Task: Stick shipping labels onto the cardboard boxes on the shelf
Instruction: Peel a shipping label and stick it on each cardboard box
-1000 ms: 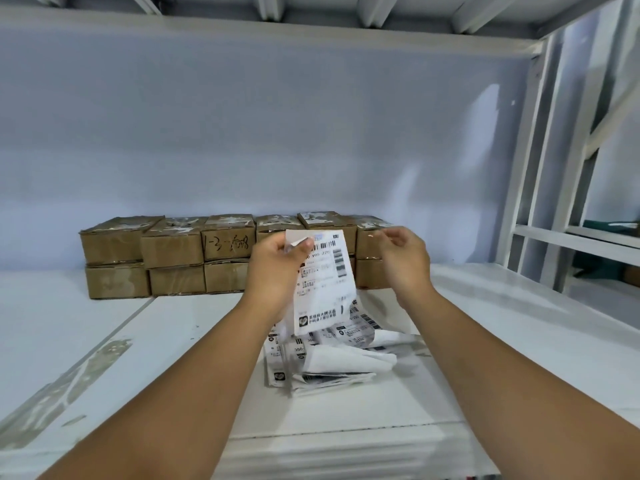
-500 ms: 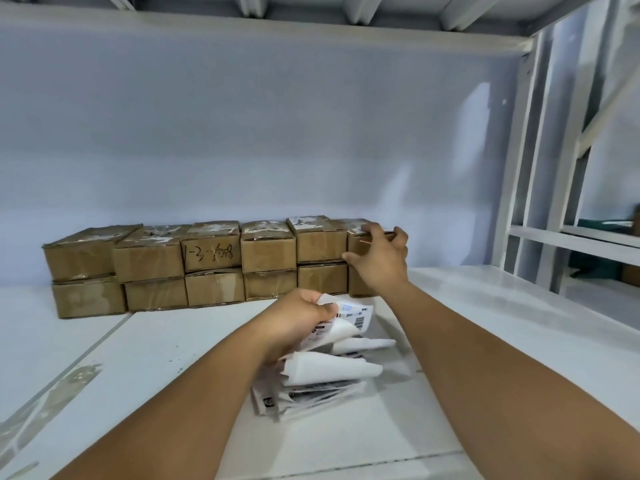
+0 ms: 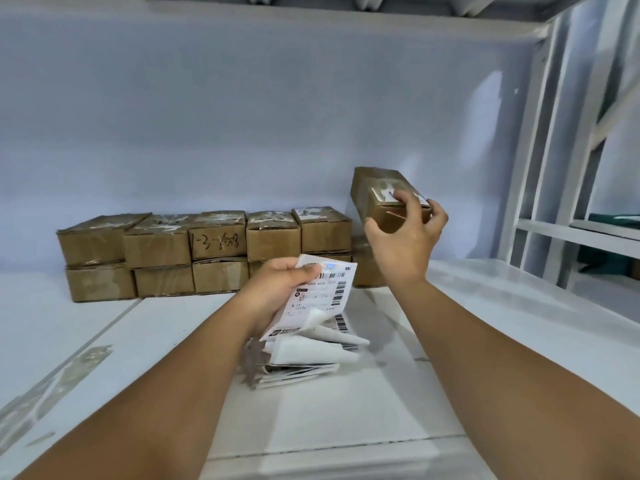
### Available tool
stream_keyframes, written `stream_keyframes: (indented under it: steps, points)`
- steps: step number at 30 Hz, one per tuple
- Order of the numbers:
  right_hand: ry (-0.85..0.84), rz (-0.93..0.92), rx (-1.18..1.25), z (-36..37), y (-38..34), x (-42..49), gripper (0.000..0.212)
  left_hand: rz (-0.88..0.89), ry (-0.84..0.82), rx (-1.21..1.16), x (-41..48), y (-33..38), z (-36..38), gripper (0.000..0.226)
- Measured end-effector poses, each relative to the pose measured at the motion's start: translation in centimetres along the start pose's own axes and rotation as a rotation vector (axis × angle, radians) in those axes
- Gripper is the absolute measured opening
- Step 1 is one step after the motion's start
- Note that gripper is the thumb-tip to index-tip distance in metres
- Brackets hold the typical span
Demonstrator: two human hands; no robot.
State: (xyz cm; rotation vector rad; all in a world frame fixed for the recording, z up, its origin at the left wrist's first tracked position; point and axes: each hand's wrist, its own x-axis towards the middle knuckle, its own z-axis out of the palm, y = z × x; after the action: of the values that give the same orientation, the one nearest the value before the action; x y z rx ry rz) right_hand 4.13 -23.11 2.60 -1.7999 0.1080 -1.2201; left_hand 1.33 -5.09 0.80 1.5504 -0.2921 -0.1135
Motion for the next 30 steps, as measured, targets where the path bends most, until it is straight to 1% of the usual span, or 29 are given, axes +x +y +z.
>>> stream_keyframes:
  steps: [2,5,10,12,13,14,15,17,18,19,20,21,23,25,26,28,30]
  points:
    - [-0.011,-0.008,0.051,-0.8,-0.7,-0.3,0.051,0.021,-0.012,-0.130,-0.4,0.8,0.0,0.011]
    - [-0.044,-0.051,0.071,-2.4,-1.2,-1.1,0.054,0.046,-0.015,-0.259,-1.3,2.0,0.2,0.012]
    - [-0.047,-0.148,-0.037,-5.8,-1.3,-3.5,0.054,0.135,0.008,-0.348,-2.9,3.5,2.0,0.012]
    - [-0.059,-0.145,-0.067,-7.1,-1.0,-4.0,0.055,0.156,0.008,-0.363,-3.4,4.5,3.6,0.011]
    - [-0.070,-0.136,-0.076,-7.7,-0.9,-4.2,0.056,0.176,0.042,-0.347,-3.7,5.1,4.6,0.010]
    - [-0.076,-0.132,-0.087,-8.4,-0.8,-4.2,0.057,0.222,0.123,-0.299,-3.9,5.7,5.7,0.009]
    - [-0.080,-0.136,-0.103,-9.1,-0.7,-4.3,0.057,0.301,0.257,-0.206,-4.2,6.3,6.6,0.012]
    - [-0.094,-0.144,-0.147,-10.4,-0.5,-4.4,0.056,0.557,0.582,0.076,-4.9,7.5,7.8,0.021]
    - [-0.102,-0.141,-0.170,-11.0,-0.4,-4.4,0.055,0.649,0.670,0.150,-5.3,7.8,8.3,0.023]
    - [-0.107,-0.132,-0.188,-11.5,-0.3,-4.5,0.055,0.673,0.687,0.154,-5.5,8.0,8.8,0.023]
    - [-0.108,-0.122,-0.200,-12.1,-0.1,-4.4,0.056,0.643,0.645,0.074,-5.6,8.1,9.3,0.021]
    - [-0.109,-0.112,-0.207,-12.5,0.0,-4.3,0.057,0.551,0.567,-0.058,-5.4,8.1,9.9,0.019]
    - [-0.117,-0.075,-0.220,-13.2,0.2,-4.1,0.059,0.254,0.343,-0.307,-5.3,7.7,11.4,0.015]
    - [-0.141,-0.029,-0.228,-13.9,0.5,-3.9,0.060,-0.018,0.123,-0.372,-5.3,6.9,12.9,0.014]
    - [-0.165,-0.025,-0.227,-14.2,0.7,-3.9,0.060,-0.106,0.045,-0.387,-5.3,6.4,13.5,0.015]
    - [-0.223,-0.053,-0.266,-15.1,1.0,-4.2,0.059,-0.205,-0.037,-0.421,-4.7,5.1,14.7,0.019]
    - [-0.275,-0.075,-0.325,-16.2,1.5,-4.4,0.059,-0.240,-0.038,-0.429,-3.6,3.9,15.5,0.020]
